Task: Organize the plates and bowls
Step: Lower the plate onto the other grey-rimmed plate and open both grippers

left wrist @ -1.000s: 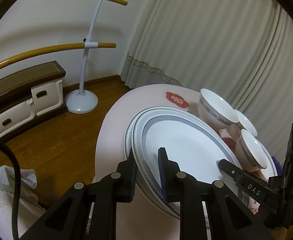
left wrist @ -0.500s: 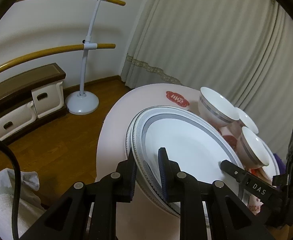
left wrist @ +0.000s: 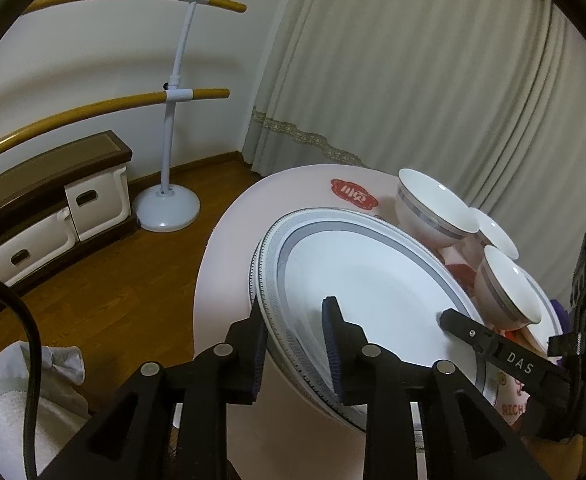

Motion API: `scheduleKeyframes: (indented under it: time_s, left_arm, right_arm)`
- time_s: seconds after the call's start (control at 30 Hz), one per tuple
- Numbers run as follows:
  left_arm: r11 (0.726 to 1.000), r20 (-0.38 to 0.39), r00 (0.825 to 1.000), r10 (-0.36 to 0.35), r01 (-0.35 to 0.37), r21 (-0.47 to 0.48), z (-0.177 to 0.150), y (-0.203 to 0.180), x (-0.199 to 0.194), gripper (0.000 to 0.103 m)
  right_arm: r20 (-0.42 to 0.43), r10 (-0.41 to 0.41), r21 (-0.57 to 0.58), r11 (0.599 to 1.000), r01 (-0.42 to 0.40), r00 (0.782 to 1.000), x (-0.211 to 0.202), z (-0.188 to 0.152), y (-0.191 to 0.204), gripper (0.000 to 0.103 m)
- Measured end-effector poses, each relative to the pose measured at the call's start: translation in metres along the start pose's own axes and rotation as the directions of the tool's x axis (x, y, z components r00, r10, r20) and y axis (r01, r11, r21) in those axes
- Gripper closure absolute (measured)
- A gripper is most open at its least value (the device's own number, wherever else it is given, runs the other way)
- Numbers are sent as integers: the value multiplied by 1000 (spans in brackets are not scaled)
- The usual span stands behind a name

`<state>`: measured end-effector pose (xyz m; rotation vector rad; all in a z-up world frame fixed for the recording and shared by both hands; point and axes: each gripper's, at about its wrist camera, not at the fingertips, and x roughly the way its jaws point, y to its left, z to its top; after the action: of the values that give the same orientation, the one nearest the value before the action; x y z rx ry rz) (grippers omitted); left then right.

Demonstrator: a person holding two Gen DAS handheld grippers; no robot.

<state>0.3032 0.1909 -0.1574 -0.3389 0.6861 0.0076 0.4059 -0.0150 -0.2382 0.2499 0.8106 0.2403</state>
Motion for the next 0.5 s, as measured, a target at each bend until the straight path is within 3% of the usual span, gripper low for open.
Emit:
scheduleKeyframes:
  time_s: [0.13, 0.23, 0.5]
  left_arm:
    - [1000, -5, 1000, -5, 5, 6, -1, -1, -4, 72]
    - [1000, -19, 1000, 16, -16, 6, -3, 0, -5, 61]
    - [1000, -32, 999, 9, -8, 9, -6, 0, -2, 61]
  right_arm:
    - [-2, 1, -4, 1000, -1, 1000, 1, 1, 1, 77]
    - [0, 1, -5, 1000, -1, 1000, 2, 3, 2, 77]
    - [-4, -6, -6, 1000, 6, 1000, 3, 3, 2, 80]
